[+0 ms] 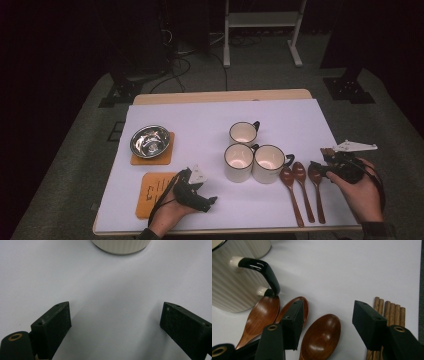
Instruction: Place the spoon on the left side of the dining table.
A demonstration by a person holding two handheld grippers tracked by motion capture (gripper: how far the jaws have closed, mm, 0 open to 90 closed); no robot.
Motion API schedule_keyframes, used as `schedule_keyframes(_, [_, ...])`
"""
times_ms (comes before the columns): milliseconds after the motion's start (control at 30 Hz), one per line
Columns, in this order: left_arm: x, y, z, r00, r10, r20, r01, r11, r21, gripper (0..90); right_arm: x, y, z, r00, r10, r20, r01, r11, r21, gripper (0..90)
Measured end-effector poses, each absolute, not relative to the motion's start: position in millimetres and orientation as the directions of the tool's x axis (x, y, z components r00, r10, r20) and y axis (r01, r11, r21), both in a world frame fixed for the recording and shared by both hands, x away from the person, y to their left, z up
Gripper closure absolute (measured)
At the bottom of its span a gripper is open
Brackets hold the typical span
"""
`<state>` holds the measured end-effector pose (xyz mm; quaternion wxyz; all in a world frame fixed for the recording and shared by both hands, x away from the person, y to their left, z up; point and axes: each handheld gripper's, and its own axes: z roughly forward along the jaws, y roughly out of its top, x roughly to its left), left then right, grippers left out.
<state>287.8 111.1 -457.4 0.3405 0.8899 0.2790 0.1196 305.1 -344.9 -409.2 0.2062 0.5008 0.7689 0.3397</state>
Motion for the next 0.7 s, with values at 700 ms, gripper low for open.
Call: schedule_keyframes(700, [288, 111, -457, 0.816, 0.577, 0.026, 0.413, -0.615, 0.672, 8.8, 283, -346, -429, -0.403, 0.915, 0.02, 0.669, 0.28, 0.689, 40.7])
